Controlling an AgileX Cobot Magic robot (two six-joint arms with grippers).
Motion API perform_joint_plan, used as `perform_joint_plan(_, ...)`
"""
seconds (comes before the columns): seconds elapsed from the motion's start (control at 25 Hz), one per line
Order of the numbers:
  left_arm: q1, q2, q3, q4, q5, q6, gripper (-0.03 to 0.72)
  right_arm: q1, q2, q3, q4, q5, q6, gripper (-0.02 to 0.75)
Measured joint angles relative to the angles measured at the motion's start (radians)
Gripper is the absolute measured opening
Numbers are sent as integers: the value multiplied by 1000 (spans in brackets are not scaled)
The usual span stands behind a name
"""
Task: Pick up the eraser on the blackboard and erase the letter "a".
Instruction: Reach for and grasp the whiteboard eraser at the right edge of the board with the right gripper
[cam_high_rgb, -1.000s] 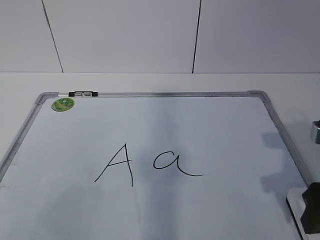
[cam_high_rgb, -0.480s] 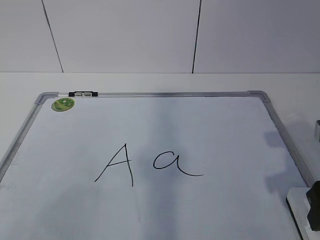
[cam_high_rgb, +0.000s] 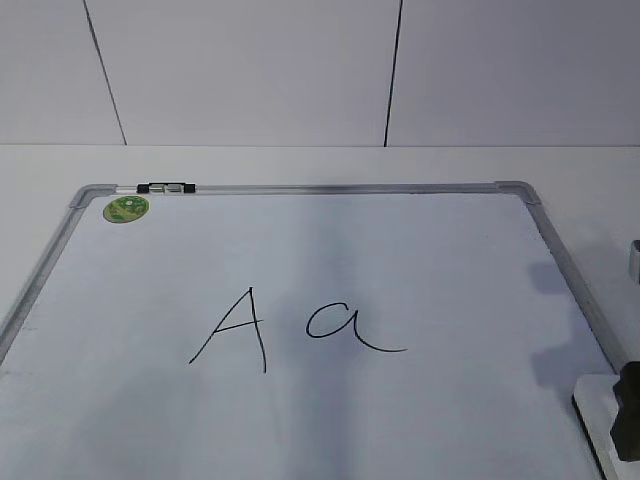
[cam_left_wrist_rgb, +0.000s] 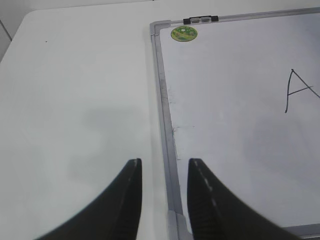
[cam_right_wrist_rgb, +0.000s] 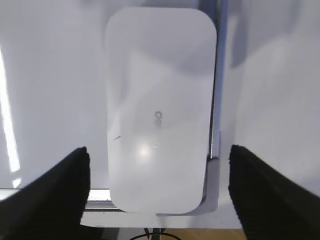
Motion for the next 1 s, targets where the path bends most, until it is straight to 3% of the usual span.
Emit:
perform_joint_plan(0.64, 0, 0, 0, 0, 0, 0, 235, 0, 87, 0, 37, -3, -4, 684)
perform_joint_plan(1.0, 0, 0, 0, 0, 0, 0, 235, 1, 104, -2, 4, -48, -8, 684)
